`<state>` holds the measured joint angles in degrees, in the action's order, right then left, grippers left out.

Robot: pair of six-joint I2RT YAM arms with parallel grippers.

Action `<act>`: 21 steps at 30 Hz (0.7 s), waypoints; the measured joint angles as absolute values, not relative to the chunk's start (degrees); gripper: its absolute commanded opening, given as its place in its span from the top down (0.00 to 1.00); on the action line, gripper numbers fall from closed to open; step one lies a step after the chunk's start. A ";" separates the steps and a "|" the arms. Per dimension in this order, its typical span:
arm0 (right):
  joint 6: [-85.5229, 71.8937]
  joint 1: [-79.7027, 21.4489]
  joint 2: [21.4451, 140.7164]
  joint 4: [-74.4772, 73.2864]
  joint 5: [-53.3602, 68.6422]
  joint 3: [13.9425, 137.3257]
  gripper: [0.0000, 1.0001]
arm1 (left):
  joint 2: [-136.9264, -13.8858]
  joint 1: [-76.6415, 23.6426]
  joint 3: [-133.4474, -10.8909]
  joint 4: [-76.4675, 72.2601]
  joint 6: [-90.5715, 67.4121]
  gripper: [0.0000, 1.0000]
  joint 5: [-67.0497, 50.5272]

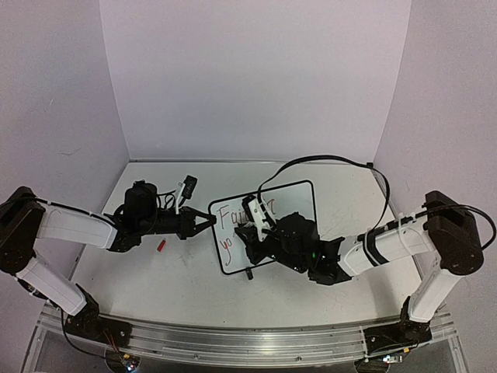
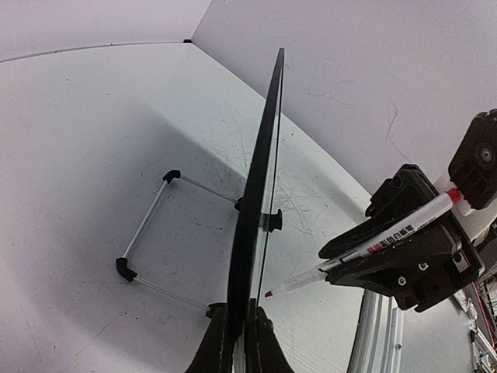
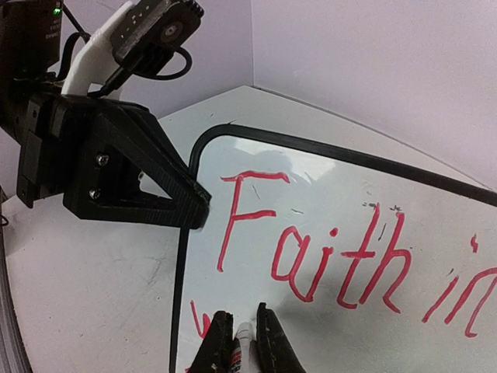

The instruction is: Write a sentence on the whiteboard

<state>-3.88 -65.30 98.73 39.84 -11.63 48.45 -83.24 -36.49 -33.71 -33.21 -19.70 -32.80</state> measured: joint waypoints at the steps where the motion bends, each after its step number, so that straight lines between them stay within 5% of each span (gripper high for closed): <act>1: -3.88 -65.30 98.93 39.85 -11.37 48.54 1.00 | -83.24 -36.49 -33.71 -33.21 -19.70 1.00 -32.80; 21: -3.88 -65.34 101.28 39.79 -11.15 50.26 1.00 | -83.20 -36.49 -33.71 -33.04 -19.66 1.00 -32.80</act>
<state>-3.88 -65.34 101.28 39.79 -11.15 50.26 -83.20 -36.49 -33.71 -33.04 -19.66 -32.80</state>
